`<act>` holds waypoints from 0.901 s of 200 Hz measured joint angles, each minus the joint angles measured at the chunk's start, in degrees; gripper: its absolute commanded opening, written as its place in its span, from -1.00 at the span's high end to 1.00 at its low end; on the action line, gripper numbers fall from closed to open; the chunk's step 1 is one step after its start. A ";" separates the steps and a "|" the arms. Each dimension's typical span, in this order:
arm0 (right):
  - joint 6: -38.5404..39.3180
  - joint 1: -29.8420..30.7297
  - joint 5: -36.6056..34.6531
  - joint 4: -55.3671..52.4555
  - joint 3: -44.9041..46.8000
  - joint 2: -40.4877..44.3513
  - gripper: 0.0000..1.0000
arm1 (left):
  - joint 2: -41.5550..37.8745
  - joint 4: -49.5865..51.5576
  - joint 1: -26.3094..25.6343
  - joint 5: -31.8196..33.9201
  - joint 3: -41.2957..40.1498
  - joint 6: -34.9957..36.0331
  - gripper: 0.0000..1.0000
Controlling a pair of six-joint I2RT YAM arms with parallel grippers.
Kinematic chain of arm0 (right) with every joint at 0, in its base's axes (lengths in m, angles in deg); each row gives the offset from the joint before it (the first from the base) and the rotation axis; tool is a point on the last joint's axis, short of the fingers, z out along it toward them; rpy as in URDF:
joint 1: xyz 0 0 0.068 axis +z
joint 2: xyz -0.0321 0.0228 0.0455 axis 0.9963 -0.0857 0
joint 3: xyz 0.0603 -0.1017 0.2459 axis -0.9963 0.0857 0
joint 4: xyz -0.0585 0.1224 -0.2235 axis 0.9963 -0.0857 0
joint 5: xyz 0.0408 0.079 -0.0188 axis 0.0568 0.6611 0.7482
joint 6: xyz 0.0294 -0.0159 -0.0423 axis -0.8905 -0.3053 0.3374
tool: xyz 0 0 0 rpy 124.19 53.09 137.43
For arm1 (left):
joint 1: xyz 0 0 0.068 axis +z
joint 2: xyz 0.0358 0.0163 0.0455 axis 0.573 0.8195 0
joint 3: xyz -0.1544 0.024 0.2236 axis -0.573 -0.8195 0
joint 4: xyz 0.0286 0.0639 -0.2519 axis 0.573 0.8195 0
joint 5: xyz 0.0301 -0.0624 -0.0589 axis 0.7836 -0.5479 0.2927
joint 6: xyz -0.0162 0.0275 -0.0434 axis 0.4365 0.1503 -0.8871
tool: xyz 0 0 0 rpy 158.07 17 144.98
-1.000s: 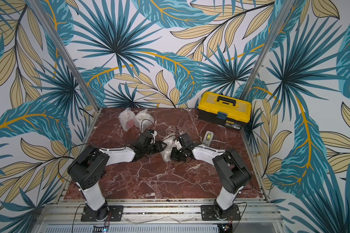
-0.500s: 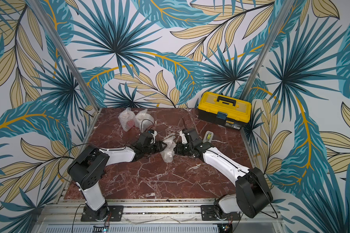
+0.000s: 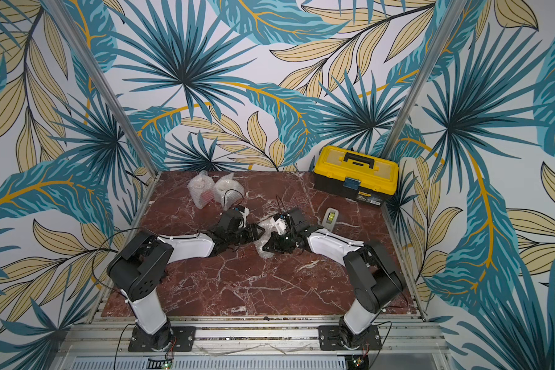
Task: Wrap mugs in bubble wrap
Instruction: Stick the tape on the bubble wrap.
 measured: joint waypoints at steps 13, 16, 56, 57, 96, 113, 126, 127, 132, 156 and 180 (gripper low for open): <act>-0.04 -0.33 0.44 0.20 0.00 -1.42 1.00 | 0.00 0.00 0.00 0.02 0.00 0.02 -0.05; -0.02 -0.42 0.66 0.26 0.00 -1.79 1.00 | 0.00 0.00 0.02 0.00 0.00 0.02 -0.05; 0.15 -1.92 4.28 3.98 0.00 -5.46 1.00 | 0.00 -0.52 0.28 1.46 0.00 0.00 -0.05; 0.17 -1.95 4.28 4.07 0.00 -5.51 1.00 | 0.00 -0.52 0.28 1.49 0.00 0.00 -0.05; 0.20 -2.40 4.61 4.46 0.04 -4.57 0.98 | -0.22 0.15 0.33 1.99 0.33 0.02 -0.19; 0.26 -3.15 3.76 3.58 1.01 -1.25 0.90 | -1.22 2.56 0.33 2.54 0.46 0.02 -0.35; 0.83 -3.69 2.36 2.71 1.86 3.34 0.87 | -2.51 5.55 0.28 3.08 0.46 0.11 -0.44; 0.90 -3.72 2.27 2.69 1.90 3.63 0.87 | -2.62 5.75 0.28 3.08 0.46 0.15 -0.44; 1.18 -3.87 1.49 2.54 2.12 5.73 0.85 | -3.37 7.26 0.26 3.32 0.46 0.20 -0.46; 2.71 -4.11 -2.71 2.36 3.06 15.52 0.84 | -7.74 13.33 0.11 4.72 0.46 0.76 -0.56; 3.67 -4.09 -8.24 1.90 4.35 21.62 0.83 | -12.92 17.22 -0.09 6.75 0.57 1.44 -0.63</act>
